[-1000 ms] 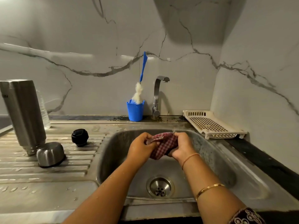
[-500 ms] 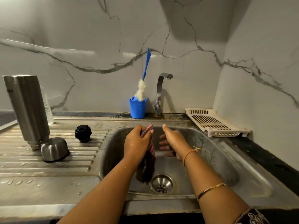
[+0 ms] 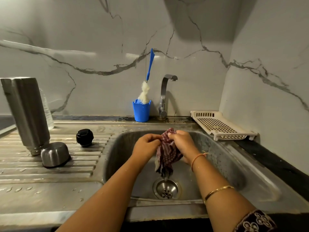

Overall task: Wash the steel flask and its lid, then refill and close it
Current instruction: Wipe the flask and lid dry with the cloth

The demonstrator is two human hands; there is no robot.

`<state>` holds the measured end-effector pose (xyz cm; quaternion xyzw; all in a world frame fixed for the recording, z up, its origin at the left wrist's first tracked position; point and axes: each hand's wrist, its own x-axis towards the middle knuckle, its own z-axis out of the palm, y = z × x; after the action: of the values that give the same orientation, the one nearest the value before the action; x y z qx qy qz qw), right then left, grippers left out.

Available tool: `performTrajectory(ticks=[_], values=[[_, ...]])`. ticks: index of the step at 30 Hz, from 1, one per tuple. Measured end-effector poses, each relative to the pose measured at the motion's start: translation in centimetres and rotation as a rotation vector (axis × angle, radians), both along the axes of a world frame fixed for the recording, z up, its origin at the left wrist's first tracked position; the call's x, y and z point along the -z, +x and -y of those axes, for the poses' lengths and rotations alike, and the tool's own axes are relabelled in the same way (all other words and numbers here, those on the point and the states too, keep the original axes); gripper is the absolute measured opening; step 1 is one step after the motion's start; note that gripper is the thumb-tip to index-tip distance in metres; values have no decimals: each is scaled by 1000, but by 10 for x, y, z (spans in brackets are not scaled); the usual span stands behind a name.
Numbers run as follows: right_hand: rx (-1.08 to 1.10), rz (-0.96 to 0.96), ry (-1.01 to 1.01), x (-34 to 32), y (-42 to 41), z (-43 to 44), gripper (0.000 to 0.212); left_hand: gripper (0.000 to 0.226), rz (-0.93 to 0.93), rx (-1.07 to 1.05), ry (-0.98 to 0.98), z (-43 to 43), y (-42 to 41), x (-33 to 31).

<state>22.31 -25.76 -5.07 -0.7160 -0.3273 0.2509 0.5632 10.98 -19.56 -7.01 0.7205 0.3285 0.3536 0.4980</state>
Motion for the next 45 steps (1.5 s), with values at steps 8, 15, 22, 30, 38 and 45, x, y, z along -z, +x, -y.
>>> performTrajectory(ticks=[8,15,22,30,38,45], values=[[-208,-688,427,-12,21,6,22,76,167,-57,-896,-16,-12,0],[-10,-662,159,-3,38,10,21,46,125,60,-954,-23,-17,-3],[213,222,-262,5,28,-6,25,20,-53,-20,-621,-16,-9,5],[-226,222,-86,-3,-14,2,33,19,27,116,-426,3,-6,-2],[-422,-6,-45,0,-15,4,25,37,300,38,-624,-2,-7,-4],[-49,-28,94,-1,-16,-1,36,37,574,-60,-869,-7,-7,-11]])
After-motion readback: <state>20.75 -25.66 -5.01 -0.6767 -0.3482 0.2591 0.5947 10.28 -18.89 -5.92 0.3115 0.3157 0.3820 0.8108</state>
